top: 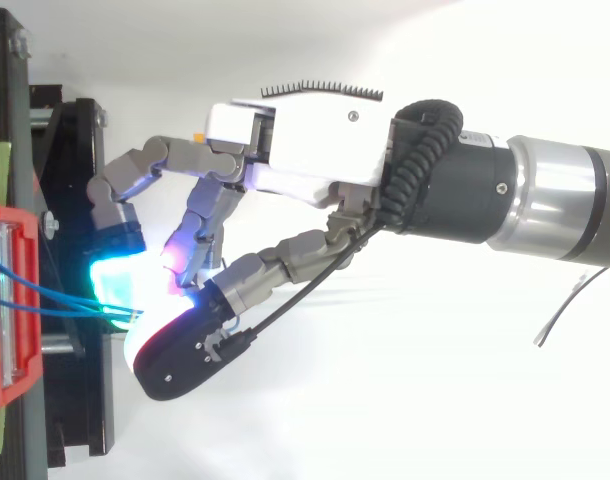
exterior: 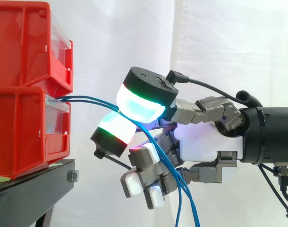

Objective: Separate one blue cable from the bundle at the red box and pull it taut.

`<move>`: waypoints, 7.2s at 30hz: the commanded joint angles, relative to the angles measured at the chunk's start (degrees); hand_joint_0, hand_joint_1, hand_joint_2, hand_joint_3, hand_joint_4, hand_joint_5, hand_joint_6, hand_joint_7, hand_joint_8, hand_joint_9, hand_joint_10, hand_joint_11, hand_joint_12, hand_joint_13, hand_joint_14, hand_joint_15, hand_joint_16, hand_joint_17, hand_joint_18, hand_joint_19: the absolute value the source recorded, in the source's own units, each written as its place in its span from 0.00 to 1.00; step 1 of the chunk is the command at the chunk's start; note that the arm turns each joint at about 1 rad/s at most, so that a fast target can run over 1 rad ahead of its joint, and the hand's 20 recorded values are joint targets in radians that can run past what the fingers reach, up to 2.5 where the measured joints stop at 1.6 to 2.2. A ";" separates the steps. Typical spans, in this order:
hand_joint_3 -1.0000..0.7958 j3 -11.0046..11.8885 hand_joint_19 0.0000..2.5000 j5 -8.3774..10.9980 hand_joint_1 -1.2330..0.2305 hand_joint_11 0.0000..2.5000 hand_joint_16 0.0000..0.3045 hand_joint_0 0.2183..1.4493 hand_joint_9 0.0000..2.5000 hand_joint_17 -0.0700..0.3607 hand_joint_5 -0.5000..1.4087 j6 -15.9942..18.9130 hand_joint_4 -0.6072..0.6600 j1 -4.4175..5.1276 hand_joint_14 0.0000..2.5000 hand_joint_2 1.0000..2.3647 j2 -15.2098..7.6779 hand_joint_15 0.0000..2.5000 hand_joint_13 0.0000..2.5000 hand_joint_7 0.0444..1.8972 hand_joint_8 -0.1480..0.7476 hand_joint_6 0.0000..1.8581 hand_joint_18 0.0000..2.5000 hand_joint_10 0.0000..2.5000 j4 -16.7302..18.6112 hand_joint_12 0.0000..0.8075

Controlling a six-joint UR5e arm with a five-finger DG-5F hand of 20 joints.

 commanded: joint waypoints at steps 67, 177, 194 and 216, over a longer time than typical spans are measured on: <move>0.46 0.00 0.28 1.32 0.47 0.35 0.15 0.33 0.52 0.41 0.21 0.09 0.58 0.54 0.01 0.02 0.00 0.23 0.44 0.71 0.57 0.39 0.40 0.01 -0.09 0.48; 0.28 0.00 0.26 1.32 0.23 0.48 0.14 0.49 0.53 0.38 0.19 0.09 0.37 0.63 0.01 0.00 0.00 0.23 0.42 0.81 0.54 0.48 0.38 0.01 -0.09 0.44; 0.28 -0.09 0.26 1.32 0.22 0.49 0.13 0.33 0.59 0.37 0.22 0.09 0.41 0.71 0.01 0.00 0.00 0.24 0.45 0.78 0.53 0.48 0.40 0.01 -0.09 0.44; 0.28 0.00 0.28 1.32 0.53 0.36 0.13 0.30 0.66 0.37 0.25 0.09 0.38 0.80 0.01 0.00 0.00 0.22 0.49 0.74 0.37 0.41 0.43 0.01 0.08 0.41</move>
